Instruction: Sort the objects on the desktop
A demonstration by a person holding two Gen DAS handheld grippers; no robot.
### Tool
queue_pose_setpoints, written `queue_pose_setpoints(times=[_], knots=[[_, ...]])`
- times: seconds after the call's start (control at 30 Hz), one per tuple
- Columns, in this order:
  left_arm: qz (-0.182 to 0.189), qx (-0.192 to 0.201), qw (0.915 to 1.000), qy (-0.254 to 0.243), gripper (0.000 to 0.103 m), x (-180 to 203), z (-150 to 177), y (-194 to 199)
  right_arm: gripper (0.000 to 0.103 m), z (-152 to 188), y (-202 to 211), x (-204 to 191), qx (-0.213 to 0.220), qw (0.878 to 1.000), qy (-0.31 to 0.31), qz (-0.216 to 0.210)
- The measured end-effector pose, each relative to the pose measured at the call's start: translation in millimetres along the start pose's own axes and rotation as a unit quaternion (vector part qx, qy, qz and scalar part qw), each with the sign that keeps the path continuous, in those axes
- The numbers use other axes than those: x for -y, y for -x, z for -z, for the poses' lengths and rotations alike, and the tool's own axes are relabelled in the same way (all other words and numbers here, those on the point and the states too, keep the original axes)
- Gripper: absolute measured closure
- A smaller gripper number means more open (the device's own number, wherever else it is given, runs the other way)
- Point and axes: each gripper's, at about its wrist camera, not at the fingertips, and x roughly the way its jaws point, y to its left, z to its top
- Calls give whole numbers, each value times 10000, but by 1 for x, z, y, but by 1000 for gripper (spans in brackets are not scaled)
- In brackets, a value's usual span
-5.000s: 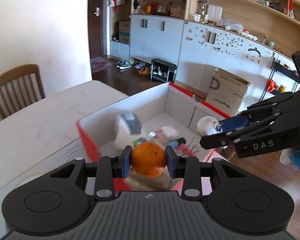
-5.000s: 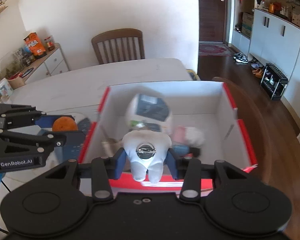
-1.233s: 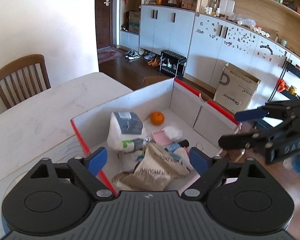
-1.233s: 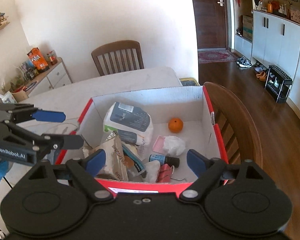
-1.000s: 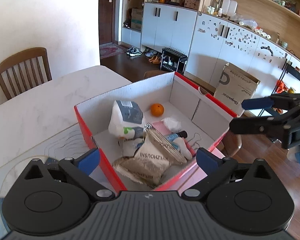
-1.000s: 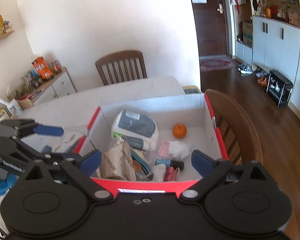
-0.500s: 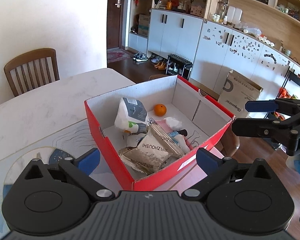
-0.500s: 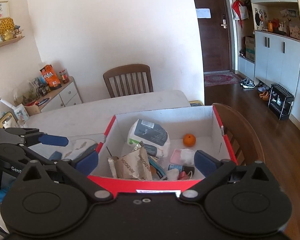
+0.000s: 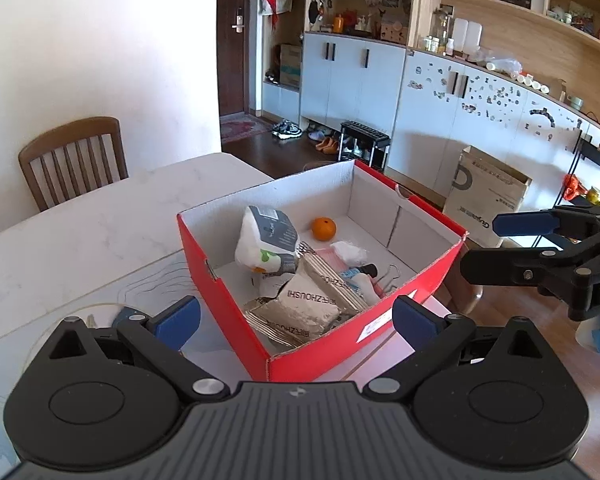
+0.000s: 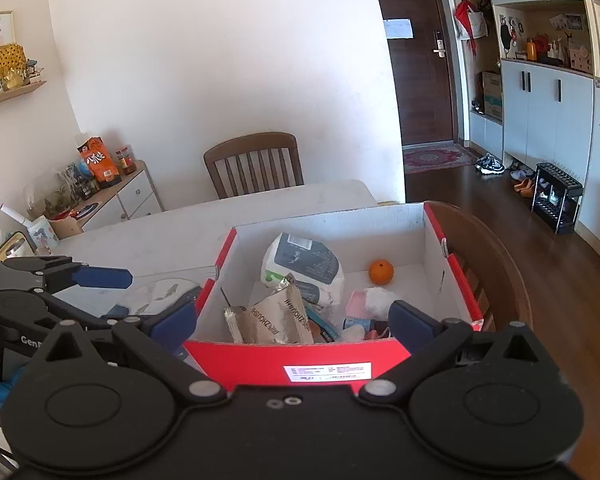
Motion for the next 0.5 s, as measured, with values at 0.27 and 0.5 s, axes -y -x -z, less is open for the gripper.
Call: queue_pose_setpoints(times=[0.27, 0.5], knots=[[5, 21, 10000, 8, 0, -3, 2, 1, 1, 2, 1, -4, -8, 10000, -12, 32], [29, 66, 10000, -14, 0, -10, 5, 4, 1, 3, 0, -9, -64, 9999, -79, 107]])
